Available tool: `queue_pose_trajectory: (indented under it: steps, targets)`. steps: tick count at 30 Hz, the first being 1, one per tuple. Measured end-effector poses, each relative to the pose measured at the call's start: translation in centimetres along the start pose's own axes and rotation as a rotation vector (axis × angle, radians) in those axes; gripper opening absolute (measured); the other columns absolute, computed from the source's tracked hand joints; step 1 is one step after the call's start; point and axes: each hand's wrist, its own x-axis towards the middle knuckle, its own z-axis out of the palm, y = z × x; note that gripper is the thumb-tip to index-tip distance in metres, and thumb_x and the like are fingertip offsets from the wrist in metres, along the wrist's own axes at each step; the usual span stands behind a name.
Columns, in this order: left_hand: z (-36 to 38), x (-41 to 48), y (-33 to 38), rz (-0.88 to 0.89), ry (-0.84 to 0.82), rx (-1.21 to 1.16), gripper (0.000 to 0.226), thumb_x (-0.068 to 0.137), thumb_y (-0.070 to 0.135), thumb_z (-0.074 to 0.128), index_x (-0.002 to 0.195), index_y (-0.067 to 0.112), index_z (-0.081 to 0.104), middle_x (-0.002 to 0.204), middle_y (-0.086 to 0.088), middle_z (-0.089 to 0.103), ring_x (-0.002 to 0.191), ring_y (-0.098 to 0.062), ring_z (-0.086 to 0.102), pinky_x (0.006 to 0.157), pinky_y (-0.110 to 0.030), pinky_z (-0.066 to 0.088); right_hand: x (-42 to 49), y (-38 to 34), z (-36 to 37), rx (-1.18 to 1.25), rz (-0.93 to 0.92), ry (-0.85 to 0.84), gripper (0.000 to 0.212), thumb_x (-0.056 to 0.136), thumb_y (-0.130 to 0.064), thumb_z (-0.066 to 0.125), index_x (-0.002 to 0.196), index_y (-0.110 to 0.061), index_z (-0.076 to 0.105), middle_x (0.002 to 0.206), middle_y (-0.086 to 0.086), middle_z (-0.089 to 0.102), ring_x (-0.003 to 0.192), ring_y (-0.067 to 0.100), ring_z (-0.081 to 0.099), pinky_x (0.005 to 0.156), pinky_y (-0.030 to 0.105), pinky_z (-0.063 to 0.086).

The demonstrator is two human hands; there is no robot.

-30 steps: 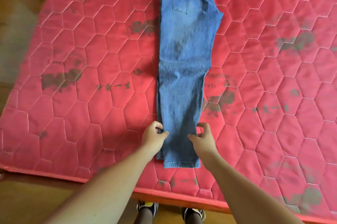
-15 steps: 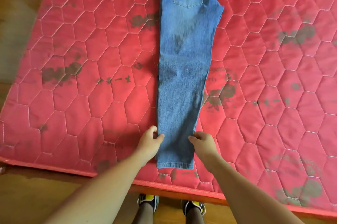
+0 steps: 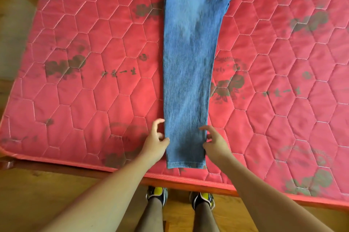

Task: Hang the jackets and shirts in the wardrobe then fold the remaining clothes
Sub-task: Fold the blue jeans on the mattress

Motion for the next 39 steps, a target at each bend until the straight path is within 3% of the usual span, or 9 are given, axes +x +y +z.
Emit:
queue_pose_trajectory:
  steps: [4, 7, 11, 15, 17, 20, 23, 28, 39]
  targets:
    - [-0.2, -0.5, 0.2, 0.102, -0.059, 0.169, 0.062, 0.090, -0.009, 0.038, 0.113, 0.039, 0.070, 0.077, 0.006, 0.057, 0.049, -0.005, 0.041, 0.052, -0.023, 0.037, -0.3, -0.1, 0.0, -0.142, -0.139, -0.002, 0.064, 0.077, 0.014, 0.040, 0.122, -0.020, 0.071, 0.114, 0.007, 0.071, 0.094, 0.020, 0.064, 0.087, 0.028, 0.051]
    - [-0.7, -0.3, 0.6, 0.490, 0.054, 0.523, 0.069, 0.075, -0.018, 0.039, 0.123, 0.021, 0.071, 0.106, 0.004, 0.067, 0.096, -0.007, 0.057, 0.089, -0.023, 0.046, -1.1, -0.5, -0.5, -0.446, -0.453, 0.076, 0.048, 0.084, 0.005, 0.049, 0.121, -0.016, 0.071, 0.109, 0.002, 0.069, 0.097, 0.029, 0.066, 0.079, 0.036, 0.053]
    - [-2.3, 0.6, 1.3, 0.841, 0.185, 0.692, 0.055, 0.062, -0.015, 0.055, 0.104, 0.014, 0.075, 0.091, 0.000, 0.062, 0.091, -0.024, 0.055, 0.080, -0.037, 0.052, -1.1, -0.9, -2.7, -0.595, -0.755, 0.231, 0.026, 0.084, -0.008, 0.066, 0.106, -0.021, 0.069, 0.107, 0.002, 0.058, 0.093, 0.033, 0.059, 0.072, 0.041, 0.058]
    - [-4.2, 1.5, 5.4, 0.760, 0.202, 0.414, 0.022, 0.074, 0.018, 0.059, 0.089, 0.019, 0.075, 0.093, 0.002, 0.052, 0.090, -0.017, 0.055, 0.082, -0.025, 0.044, -0.9, -5.7, -6.3, -0.323, -0.755, 0.171, 0.022, 0.085, -0.016, 0.065, 0.106, -0.021, 0.070, 0.131, -0.013, 0.061, 0.129, 0.016, 0.052, 0.106, 0.046, 0.043]
    - [-5.0, 2.8, 9.5, 0.666, 0.141, 0.195, 0.012, 0.079, 0.017, 0.063, 0.087, 0.020, 0.072, 0.092, 0.007, 0.059, 0.089, -0.006, 0.059, 0.079, -0.023, 0.044, -0.5, -10.2, -8.0, -0.106, -0.624, 0.073, 0.017, 0.091, -0.022, 0.059, 0.102, -0.032, 0.068, 0.107, -0.031, 0.067, 0.107, -0.007, 0.059, 0.101, 0.039, 0.044]
    - [-5.3, 6.3, 16.4, 0.551, 0.146, -0.203, 0.009, 0.087, 0.009, 0.070, 0.091, 0.001, 0.066, 0.083, -0.001, 0.064, 0.073, -0.003, 0.057, 0.070, -0.018, 0.046, 3.4, -16.3, -9.9, 0.223, -0.524, 0.077, 0.025, 0.092, -0.041, 0.059, 0.092, -0.018, 0.065, 0.085, -0.009, 0.068, 0.076, 0.008, 0.060, 0.074, 0.037, 0.049]
    - [-4.7, 11.5, 17.8, 0.273, 0.015, -0.443, 0.018, 0.090, 0.015, 0.073, 0.107, 0.011, 0.066, 0.102, -0.002, 0.074, 0.093, -0.013, 0.069, 0.085, -0.025, 0.055, 9.7, -17.9, -10.4, 0.409, -0.303, -0.062, 0.044, 0.081, -0.063, 0.066, 0.091, -0.020, 0.064, 0.091, 0.002, 0.063, 0.083, 0.019, 0.058, 0.076, 0.044, 0.048]
    - [-2.6, 14.0, 10.2, -0.028, -0.074, -0.061, 0.028, 0.087, 0.012, 0.075, 0.113, 0.016, 0.067, 0.111, -0.003, 0.075, 0.104, -0.020, 0.071, 0.099, -0.038, 0.053, 13.3, -10.9, -6.9, 0.062, -0.004, -0.054, 0.009, 0.092, -0.015, 0.070, 0.090, -0.006, 0.068, 0.080, 0.008, 0.063, 0.062, 0.017, 0.052, 0.058, 0.032, 0.047]
    - [-2.5, 8.8, 7.2, -0.168, -0.075, 0.103, 0.018, 0.088, 0.019, 0.071, 0.106, 0.018, 0.070, 0.098, 0.003, 0.075, 0.091, -0.017, 0.072, 0.085, -0.035, 0.058, 9.0, -6.2, -4.1, -0.101, -0.029, -0.035, 0.035, 0.089, -0.008, 0.069, 0.065, -0.017, 0.046, 0.059, -0.005, 0.044, 0.057, 0.014, 0.039, 0.057, 0.032, 0.031]
